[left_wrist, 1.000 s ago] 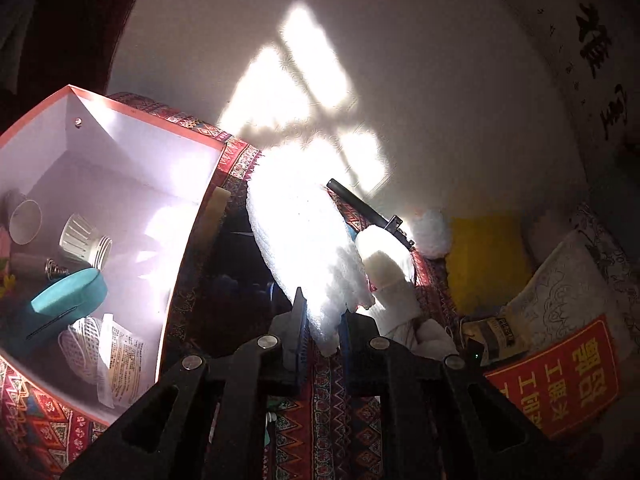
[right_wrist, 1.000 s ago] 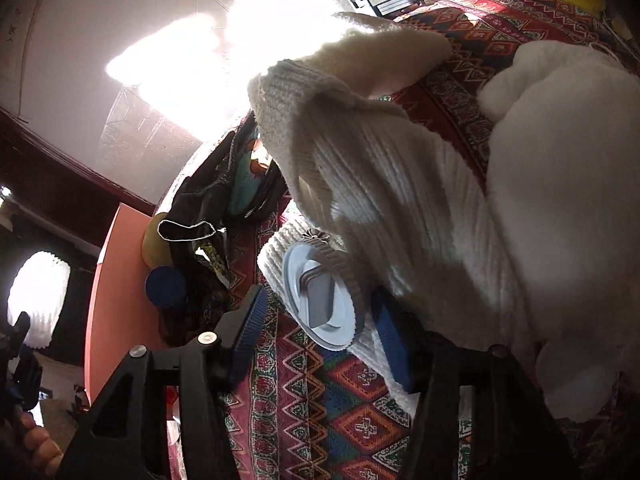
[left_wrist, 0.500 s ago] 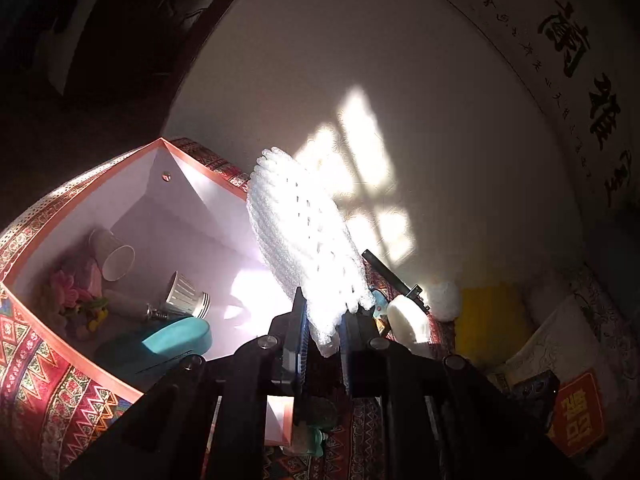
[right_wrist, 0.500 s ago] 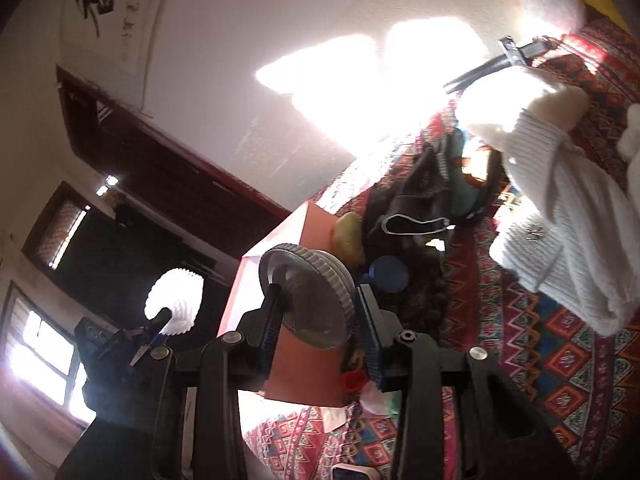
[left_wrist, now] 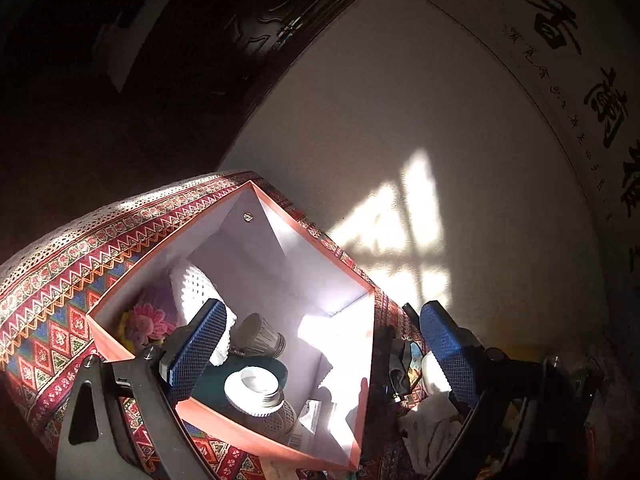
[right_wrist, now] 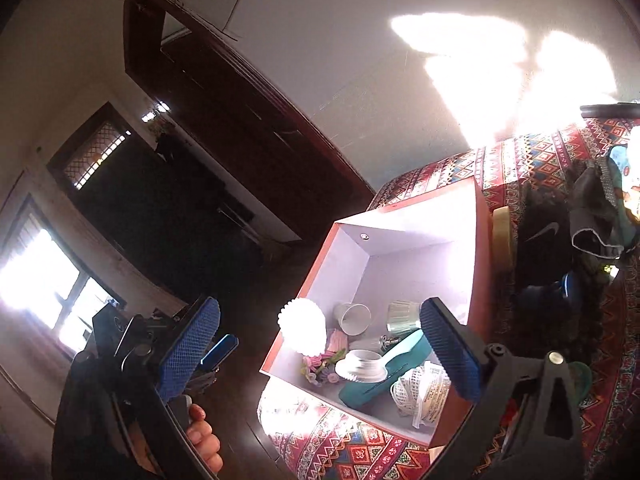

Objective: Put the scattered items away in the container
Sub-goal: 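Release the foam net and white plate into the pink box with both tools, then grasp the blue round lid with the left tool while the right tool grasps the green tape measure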

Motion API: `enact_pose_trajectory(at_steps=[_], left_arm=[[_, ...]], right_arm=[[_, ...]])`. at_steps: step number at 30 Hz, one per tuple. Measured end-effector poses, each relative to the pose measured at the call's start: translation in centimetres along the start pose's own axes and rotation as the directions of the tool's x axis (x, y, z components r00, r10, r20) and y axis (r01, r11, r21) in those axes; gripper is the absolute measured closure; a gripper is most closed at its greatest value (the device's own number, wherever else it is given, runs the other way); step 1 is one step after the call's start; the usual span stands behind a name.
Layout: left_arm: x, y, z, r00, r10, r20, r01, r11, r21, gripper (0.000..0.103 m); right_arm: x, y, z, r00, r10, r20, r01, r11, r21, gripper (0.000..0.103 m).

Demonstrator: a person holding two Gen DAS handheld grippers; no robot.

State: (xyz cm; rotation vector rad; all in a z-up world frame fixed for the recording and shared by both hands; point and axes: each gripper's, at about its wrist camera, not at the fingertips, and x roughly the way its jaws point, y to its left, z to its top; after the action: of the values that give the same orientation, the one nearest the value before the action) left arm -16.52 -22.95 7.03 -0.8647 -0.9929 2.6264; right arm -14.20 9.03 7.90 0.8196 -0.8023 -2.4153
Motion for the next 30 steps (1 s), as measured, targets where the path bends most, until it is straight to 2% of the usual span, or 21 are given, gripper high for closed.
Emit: enact_pose_trajectory(at_steps=[3,5,8,10,12,16,17,18,19,21,23,25,27,28,30], left_arm=[[1.3,-0.3,-0.6,0.998,-0.021,-0.056,0.021,1.000,0.003,0.005],[2.8,-1.0,-1.4,0.993,-0.035,-0.113,0.037,0.999,0.022,0.005],[4.7,-3.9,-3.5,0.980,-0.028,-0.196,0.053,0.991,0.123,0.005],[5.9,-6.5,-5.6,0.968,-0.002,-0.251,0.060,0.973,0.222,0.005],[7.2,-9.0,-8.0,0.956,0.039,-0.290,0.059,0.944,0.323,0.005],[9.6,-13.4,-13.1,0.928,0.127,-0.351,0.074,0.860,0.505,0.005],[10.1,-14.2,-14.4,0.920,0.149,-0.362,0.080,0.833,0.548,0.005],[10.6,-14.9,-15.5,0.914,0.170,-0.369,0.088,0.804,0.588,0.005],[11.1,-15.4,-16.6,0.907,0.190,-0.376,0.095,0.776,0.623,0.005],[11.9,-16.3,-18.6,0.890,0.230,-0.394,0.117,0.720,0.684,0.005],[12.6,-16.9,-20.2,0.884,0.258,-0.390,0.118,0.684,0.720,0.005],[13.5,-17.2,-21.1,0.888,0.281,-0.365,0.091,0.670,0.737,0.005],[14.9,-17.6,-21.7,0.899,0.294,-0.325,0.060,0.651,0.757,0.005],[15.9,-17.9,-22.1,0.902,0.311,-0.298,0.038,0.632,0.774,0.005],[18.5,-18.2,-23.2,0.899,0.367,-0.239,-0.013,0.569,0.823,0.006]], right_arm=[[-1.6,-3.6,-0.7,0.997,-0.077,-0.012,0.077,0.997,0.012,0.004],[-2.3,-6.3,-1.7,0.986,-0.157,-0.048,0.157,0.987,0.014,0.005],[-1.8,-10.8,-4.5,0.950,-0.271,-0.155,0.274,0.962,-0.005,0.008],[-1.1,-13.7,-6.5,0.919,-0.334,-0.209,0.338,0.941,-0.022,0.011],[-0.2,-16.0,-7.8,0.888,-0.386,-0.249,0.395,0.919,-0.017,0.012],[2.3,-18.0,-8.8,0.857,-0.420,-0.300,0.423,0.904,-0.056,0.012],[2.9,-18.4,-9.1,0.848,-0.428,-0.312,0.427,0.901,-0.075,0.019],[3.4,-18.9,-9.4,0.831,-0.444,-0.336,0.439,0.894,-0.094,0.044],[3.4,-19.4,-9.5,0.827,-0.443,-0.345,0.439,0.893,-0.096,0.046],[2.0,-20.4,-8.9,0.856,-0.388,-0.341,0.407,0.913,-0.018,0.047],[-0.3,-21.6,-8.0,0.881,-0.350,-0.317,0.392,0.916,0.079,0.048],[-3.3,-22.9,-7.2,0.909,-0.324,-0.263,0.370,0.918,0.147,0.048],[-6.0,-24.2,-6.6,0.919,-0.320,-0.228,0.367,0.907,0.208,0.048],[-7.2,-24.9,-6.4,0.928,-0.309,-0.207,0.354,0.904,0.239,0.048],[-9.0,-26.1,-6.0,0.947,-0.273,-0.171,0.314,0.901,0.300,0.048]])
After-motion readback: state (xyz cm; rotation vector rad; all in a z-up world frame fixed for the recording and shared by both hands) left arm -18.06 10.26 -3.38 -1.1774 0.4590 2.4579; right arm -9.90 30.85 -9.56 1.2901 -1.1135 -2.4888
